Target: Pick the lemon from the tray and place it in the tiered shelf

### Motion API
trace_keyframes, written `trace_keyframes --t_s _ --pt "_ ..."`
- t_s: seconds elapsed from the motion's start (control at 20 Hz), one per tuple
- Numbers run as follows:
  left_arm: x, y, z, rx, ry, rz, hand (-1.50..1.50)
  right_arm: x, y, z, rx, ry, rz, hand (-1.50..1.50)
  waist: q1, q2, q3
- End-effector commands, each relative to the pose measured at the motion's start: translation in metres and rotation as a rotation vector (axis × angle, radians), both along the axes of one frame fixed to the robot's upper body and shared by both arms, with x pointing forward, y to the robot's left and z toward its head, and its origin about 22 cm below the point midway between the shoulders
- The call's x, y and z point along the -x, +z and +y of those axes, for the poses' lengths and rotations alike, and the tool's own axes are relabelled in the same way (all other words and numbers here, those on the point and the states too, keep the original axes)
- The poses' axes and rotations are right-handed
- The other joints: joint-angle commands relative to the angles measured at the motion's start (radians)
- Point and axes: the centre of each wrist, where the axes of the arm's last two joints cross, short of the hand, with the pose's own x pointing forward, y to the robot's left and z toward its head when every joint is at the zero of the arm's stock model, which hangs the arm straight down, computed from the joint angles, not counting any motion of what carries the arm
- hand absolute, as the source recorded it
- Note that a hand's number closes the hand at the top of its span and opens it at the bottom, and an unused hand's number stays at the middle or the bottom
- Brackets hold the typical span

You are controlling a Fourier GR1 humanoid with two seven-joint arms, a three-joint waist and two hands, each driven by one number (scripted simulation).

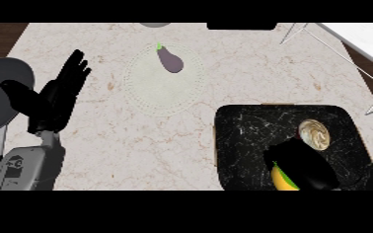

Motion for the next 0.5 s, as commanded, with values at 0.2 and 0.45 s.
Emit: trace_keyframes --t_s 0.2,0.45 --pt "0.003 -0.003 0.009 -0.016 0.006 -0.006 0.0 0.027 0.016 0.005 -0.281 -0.056 -0.018 1.5 -0.004 0.008 0.02" --pt "0.011 -0.001 0.021 -0.007 0.027 0.013 0.0 0.036 0.063 0.003 -0.674 -0.117 -0.148 1.5 -0.013 0.003 0.02"
